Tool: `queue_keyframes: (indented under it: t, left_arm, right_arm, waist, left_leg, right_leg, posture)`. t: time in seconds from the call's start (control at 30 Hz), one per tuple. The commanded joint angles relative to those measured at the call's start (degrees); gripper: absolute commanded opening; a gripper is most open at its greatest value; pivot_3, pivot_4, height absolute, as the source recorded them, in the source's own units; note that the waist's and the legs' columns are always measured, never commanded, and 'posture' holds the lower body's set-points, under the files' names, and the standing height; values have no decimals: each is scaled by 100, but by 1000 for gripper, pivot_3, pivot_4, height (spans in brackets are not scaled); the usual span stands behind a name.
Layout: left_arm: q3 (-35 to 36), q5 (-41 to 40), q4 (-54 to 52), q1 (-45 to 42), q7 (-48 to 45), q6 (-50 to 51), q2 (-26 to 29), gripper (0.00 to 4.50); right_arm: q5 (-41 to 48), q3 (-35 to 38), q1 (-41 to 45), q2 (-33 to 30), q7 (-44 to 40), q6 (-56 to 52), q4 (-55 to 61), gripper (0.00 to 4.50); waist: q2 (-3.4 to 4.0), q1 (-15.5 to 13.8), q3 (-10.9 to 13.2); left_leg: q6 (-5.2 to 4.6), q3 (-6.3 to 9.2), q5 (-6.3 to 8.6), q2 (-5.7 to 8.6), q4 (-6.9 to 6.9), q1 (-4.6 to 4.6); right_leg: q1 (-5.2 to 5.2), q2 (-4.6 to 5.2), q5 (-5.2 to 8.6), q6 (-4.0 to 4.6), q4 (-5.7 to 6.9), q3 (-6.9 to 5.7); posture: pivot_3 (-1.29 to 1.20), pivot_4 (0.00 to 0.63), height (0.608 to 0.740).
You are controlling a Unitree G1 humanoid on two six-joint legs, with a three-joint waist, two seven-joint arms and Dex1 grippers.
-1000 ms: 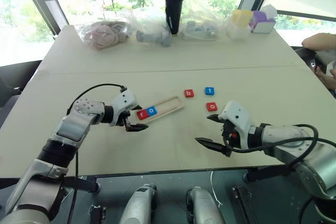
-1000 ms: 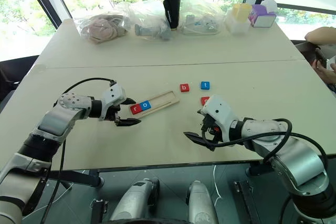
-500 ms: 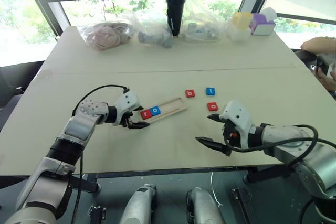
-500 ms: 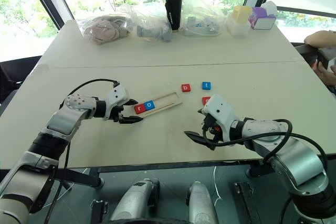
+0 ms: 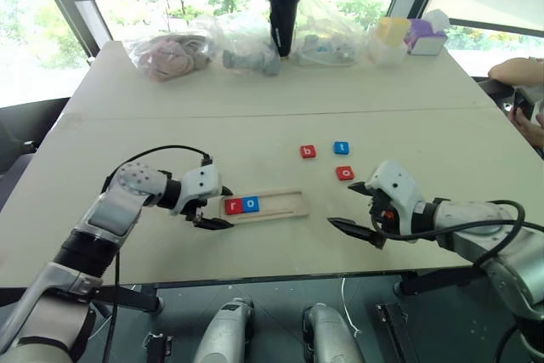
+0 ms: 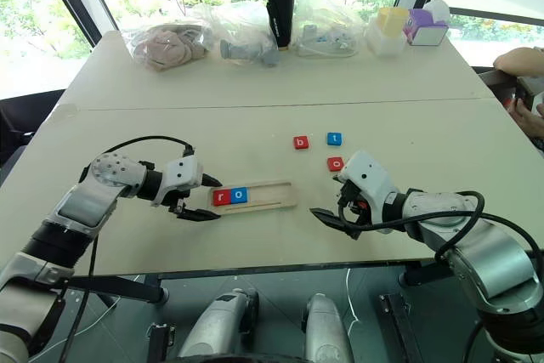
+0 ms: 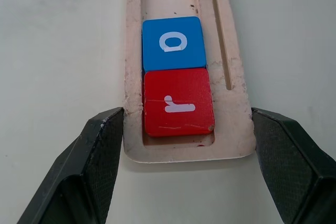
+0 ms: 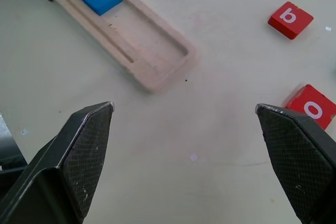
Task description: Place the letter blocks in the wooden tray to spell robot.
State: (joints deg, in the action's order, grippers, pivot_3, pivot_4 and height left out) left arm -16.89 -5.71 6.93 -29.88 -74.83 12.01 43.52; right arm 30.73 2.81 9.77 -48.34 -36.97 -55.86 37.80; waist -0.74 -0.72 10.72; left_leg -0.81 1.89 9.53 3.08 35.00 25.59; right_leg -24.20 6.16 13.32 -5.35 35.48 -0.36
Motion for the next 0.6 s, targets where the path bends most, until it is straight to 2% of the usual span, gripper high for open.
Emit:
queue_keyframes:
  t: [0.03,0.33,0.4,0.43,0.6]
  left_arm:
    - [58,-30,-297,71,-102,19,101,3165]
    - [2,109,-344,139,42,-121,39,3165]
    - [16,114,-349,114,71,-159,16,4182]
    - [4,147,-338,103,65,-202,29,4454]
    - [90,268,-217,25,221,-192,48,4454]
  right_arm:
    - [78,178,-11,18,19,42,126,4500]
    - [152,142,16,9,-26,31,94,4500]
    - [159,130,18,-9,-33,39,85,4500]
    - [166,126,21,-14,-37,38,81,4500]
    - [204,139,55,21,-97,115,-2,4500]
  waist:
    - [0,0,0]
    - [0,-1,0]
    - [0,-2,0]
    - [0,-2,0]
    - [0,-2,0]
  left_leg:
    - [-1,-2,1,0,0,0]
    - [-7,-10,3,0,0,0]
    - [-7,-10,3,0,1,0]
    - [-7,-10,3,0,1,0]
    - [-8,-13,3,0,1,-1]
  right_leg:
    - [0,4,0,0,0,-2]
    - [-1,10,0,-1,-1,-7]
    - [-1,10,0,-1,-1,-7]
    - [-1,10,0,-1,-1,-7]
    - [-1,10,0,-1,-1,-7]
  posture:
    - [0,150,740]
    - [0,150,740]
    - [0,150,740]
    - [0,150,740]
    - [0,150,740]
